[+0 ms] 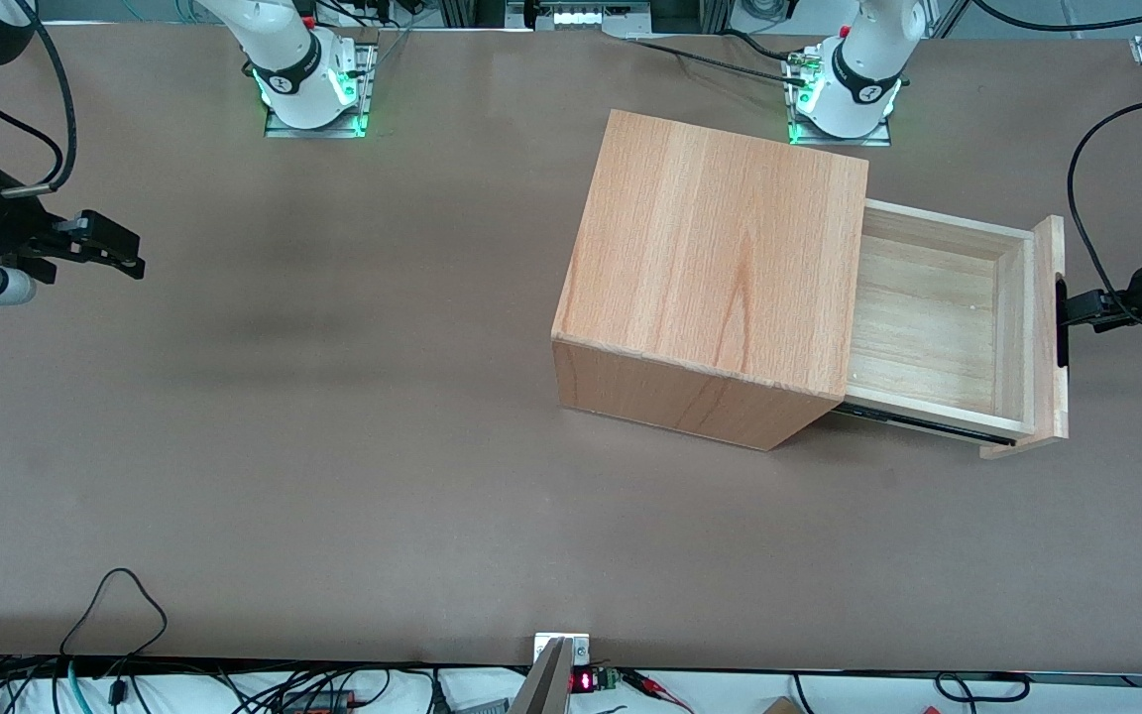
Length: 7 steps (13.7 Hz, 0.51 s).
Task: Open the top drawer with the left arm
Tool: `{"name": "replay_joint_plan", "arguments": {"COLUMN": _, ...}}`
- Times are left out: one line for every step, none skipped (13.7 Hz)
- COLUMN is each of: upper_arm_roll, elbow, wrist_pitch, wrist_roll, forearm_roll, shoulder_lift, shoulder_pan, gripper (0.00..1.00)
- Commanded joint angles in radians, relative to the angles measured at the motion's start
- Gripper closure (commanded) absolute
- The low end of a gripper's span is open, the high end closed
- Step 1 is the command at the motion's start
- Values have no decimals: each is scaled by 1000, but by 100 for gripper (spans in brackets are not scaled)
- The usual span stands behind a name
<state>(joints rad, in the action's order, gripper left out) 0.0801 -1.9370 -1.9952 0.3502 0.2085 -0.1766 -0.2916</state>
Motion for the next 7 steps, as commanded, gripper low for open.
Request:
{"name": "replay_joint_plan", "arguments": {"upper_arm_roll": 3, "elbow": 24, "wrist_pitch": 64, "wrist_roll": -86, "forearm_roll": -46, "shoulder_lift": 20, "shoulder_pan": -6, "gripper": 0}}
{"name": "replay_joint_plan", "arguments": {"upper_arm_roll": 3, "elbow": 30, "wrist_pitch": 88, "wrist_roll": -112, "forearm_roll": -47, "shoulder_lift": 20, "shoulder_pan": -3, "gripper": 0}}
{"name": "replay_joint_plan", "arguments": {"upper_arm_roll": 3, "elbow": 41, "wrist_pitch": 107, "wrist_roll": -131, "forearm_roll": -47, "shoulder_lift": 22, "shoulder_pan": -1, "gripper": 0}}
{"name": "replay_joint_plan", "arguments": {"upper_arm_roll": 3, "elbow": 42, "wrist_pitch": 116, "wrist_roll": -149, "forearm_roll": -47, "shoulder_lift": 22, "shoulder_pan": -1, "gripper": 0}}
{"name": "replay_joint_plan", "arguments": {"upper_arm_roll": 3, "elbow": 44, "wrist_pitch": 116, "wrist_roll": -169, "forearm_roll": -47, "shoulder_lift": 23, "shoulder_pan": -1, "gripper": 0}}
{"name": "replay_joint_plan", "arguments": {"upper_arm_roll": 3, "elbow": 44, "wrist_pitch": 116, "wrist_roll": -178, "forearm_roll": -47, "shoulder_lift": 29, "shoulder_pan": -1, "gripper": 0}}
{"name": "replay_joint_plan", "arguments": {"upper_arm_roll": 3, "elbow": 44, "wrist_pitch": 118, "wrist_roll": -184, "forearm_roll": -47, "shoulder_lift": 34, "shoulder_pan": -1, "gripper": 0}}
